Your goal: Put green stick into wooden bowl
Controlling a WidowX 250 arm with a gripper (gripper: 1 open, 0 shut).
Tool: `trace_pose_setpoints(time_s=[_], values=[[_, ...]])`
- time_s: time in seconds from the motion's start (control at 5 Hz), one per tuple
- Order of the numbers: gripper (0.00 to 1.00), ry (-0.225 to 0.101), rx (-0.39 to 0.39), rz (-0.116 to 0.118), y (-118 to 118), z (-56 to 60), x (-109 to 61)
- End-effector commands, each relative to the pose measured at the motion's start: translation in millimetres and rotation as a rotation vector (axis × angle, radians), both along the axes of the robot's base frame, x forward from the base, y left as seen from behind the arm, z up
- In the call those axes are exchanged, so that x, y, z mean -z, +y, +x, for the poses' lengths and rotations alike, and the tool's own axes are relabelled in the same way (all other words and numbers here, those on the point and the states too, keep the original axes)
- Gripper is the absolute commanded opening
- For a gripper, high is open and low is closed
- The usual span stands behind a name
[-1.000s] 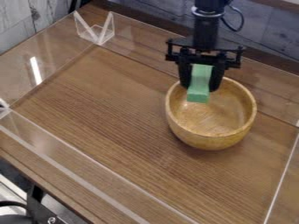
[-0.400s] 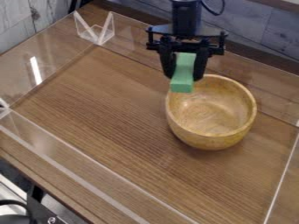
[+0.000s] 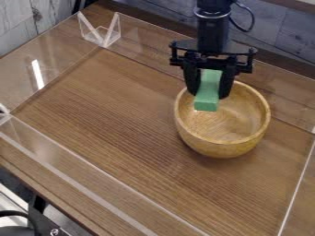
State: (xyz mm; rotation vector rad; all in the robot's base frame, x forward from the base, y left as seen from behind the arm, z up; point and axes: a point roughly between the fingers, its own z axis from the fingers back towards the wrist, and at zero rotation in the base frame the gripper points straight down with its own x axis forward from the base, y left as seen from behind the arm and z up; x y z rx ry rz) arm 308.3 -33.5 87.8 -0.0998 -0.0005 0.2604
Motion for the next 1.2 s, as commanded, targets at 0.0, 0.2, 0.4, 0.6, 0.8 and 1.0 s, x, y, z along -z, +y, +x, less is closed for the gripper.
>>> trace_pose_setpoints(time_s=[0.0,0.2,0.4,0.6,0.8,1.0], values=[[1.00,-0.077,-0.011,-0.008,1.3,3.6,-24.0],[1.00,-0.079,-0.016,-0.013,2.5,2.9,-25.6],[1.00,-0.084,-0.015,-0.012,3.9,1.6,-27.7],[1.00,-0.088,-0.014,-0.011,5.2,0.6,-29.4],[1.00,-0.089,-0.013,-0.012,5.5,-0.4,-28.8],[1.00,-0.094,-0.012,-0.012,5.5,-0.8,-29.9]])
